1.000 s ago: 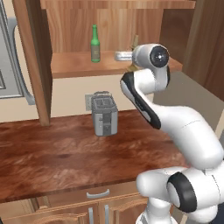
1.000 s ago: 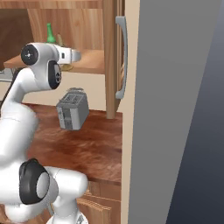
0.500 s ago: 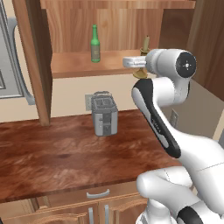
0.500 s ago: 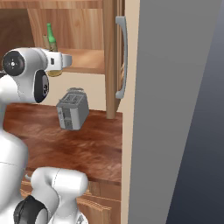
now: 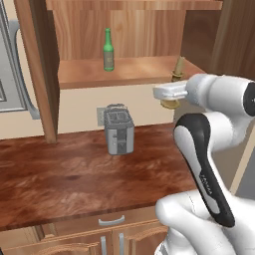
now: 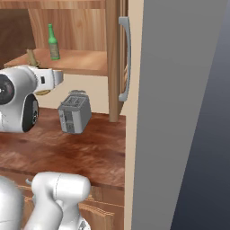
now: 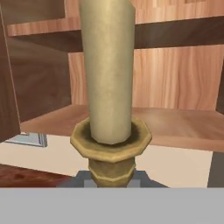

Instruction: Get the candle and the beer from the cabinet and move them to the dining counter.

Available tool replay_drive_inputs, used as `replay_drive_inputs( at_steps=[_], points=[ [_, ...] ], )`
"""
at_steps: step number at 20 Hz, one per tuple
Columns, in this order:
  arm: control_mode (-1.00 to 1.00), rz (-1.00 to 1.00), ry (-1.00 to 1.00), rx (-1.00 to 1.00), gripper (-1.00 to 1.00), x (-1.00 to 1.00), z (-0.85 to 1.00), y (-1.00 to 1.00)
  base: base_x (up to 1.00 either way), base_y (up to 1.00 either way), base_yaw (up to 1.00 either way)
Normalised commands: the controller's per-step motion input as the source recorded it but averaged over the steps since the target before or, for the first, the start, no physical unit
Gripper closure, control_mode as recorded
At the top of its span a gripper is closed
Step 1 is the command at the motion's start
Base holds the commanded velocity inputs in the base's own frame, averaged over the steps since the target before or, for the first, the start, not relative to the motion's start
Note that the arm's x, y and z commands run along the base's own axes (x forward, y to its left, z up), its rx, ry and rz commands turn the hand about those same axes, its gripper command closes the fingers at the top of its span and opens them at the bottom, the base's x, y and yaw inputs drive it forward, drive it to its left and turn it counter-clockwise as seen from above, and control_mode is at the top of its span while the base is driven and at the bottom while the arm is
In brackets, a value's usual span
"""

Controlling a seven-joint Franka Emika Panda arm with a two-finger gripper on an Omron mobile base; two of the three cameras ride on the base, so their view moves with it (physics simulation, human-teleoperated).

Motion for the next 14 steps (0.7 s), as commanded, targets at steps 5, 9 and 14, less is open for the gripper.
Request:
replay_drive_inputs(
  at_steps=[5,9,14],
  points=[
    [-1.00,0.03,0.04,-0.06,1.00,-0.53,-0.23,0.27,0.00,0.00,0.00],
    [-1.00,0.00,0.11,-0.02,1.00,-0.39,-0.28,0.03,0.00,0.00,0.00],
    [-1.00,-0.03,0.00,0.01,1.00,-0.52,-0.23,-0.05,0.00,0.00,0.00]
  ],
)
